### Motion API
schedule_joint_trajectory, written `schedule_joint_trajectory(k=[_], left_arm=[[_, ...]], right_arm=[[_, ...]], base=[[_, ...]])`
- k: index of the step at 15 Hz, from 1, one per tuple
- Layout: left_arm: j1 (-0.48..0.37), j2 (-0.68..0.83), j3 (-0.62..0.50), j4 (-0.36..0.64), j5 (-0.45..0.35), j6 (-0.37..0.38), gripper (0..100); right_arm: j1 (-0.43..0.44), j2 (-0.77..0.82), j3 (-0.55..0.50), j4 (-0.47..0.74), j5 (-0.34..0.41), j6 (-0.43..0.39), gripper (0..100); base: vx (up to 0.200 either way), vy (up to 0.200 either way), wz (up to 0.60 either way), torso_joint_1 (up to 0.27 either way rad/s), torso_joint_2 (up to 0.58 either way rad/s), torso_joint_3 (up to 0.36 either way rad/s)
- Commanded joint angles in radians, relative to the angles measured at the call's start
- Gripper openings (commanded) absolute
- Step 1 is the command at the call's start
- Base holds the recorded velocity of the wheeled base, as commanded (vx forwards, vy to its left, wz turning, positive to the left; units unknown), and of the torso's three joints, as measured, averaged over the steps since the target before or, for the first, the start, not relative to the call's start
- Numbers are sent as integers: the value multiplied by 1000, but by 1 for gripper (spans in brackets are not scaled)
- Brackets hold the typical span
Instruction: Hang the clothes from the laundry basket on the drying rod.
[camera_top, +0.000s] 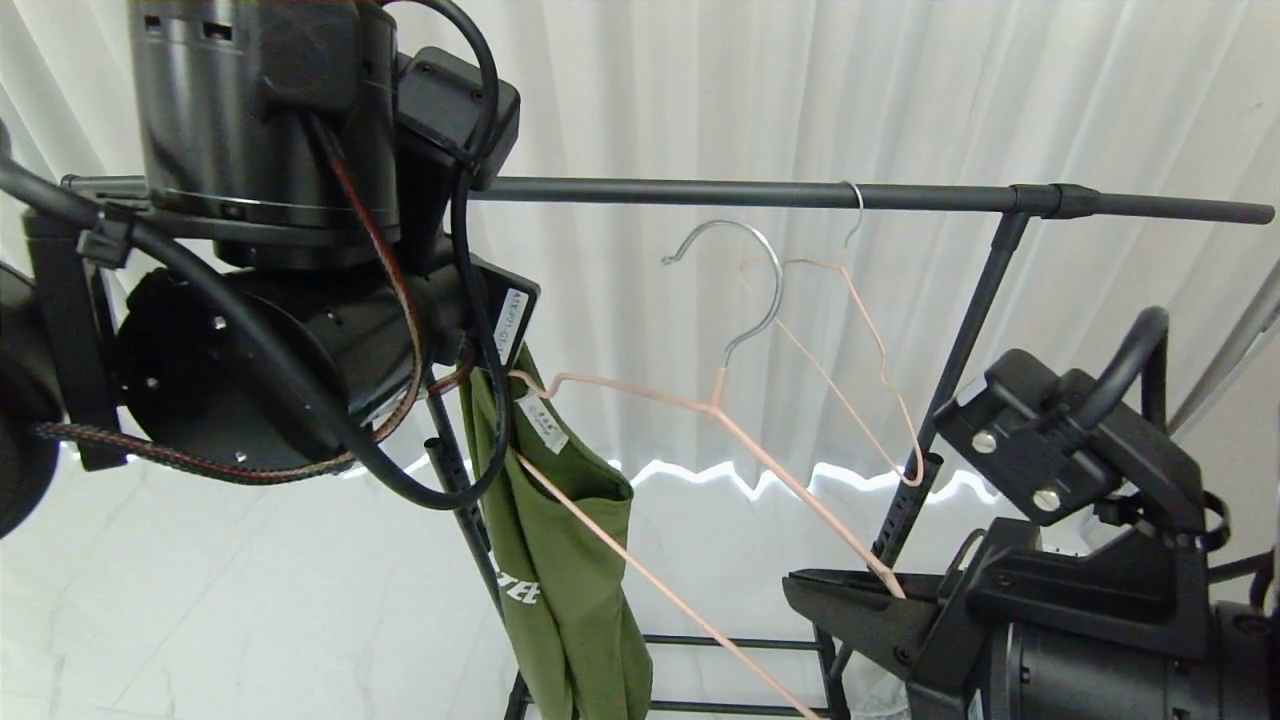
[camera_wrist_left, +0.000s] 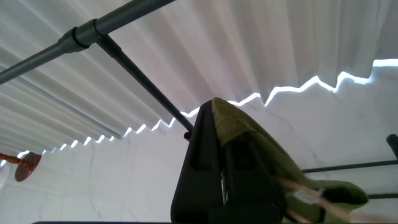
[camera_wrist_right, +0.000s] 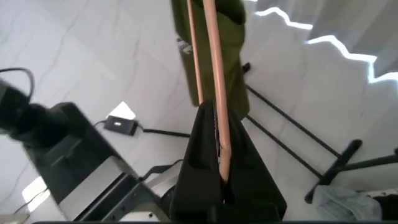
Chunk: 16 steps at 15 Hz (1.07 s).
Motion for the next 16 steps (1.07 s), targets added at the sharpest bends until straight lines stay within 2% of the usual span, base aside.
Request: schedule_joint_trajectory(k=[1,3,5,7,10,13,16], left_arm=[[8,0,-2,3,2,3,0],[11,0,6,5,8,9,0],[10,3,20,5,49,9,0],[7,5,29,5,55,9,0],[-25,3,29,5,55,9,0],[-36,-3,29,12,57,11,0],[-21,-29,18,74,57,11,0]], right_arm=[[-36,1,-1,0,-34,-1,0],[-59,-13,-1,0,-82,-1,0],[-64,-30,-1,0,-99,-2,0],[-64,-28,-1,-6,-122,-2,0],[-69,-5,-19,-12,-125,-2,0],[-121,47,-55,-35,-140,-4,0],[-158,59,-65,-55,-145,-9,0]], base=[[0,0,0,0,0,0],[0,0,0,0,0,0],[0,0,0,0,0,0],[0,0,0,0,0,0],[0,0,0,0,0,0],[0,0,0,0,0,0],[0,0,0,0,0,0]])
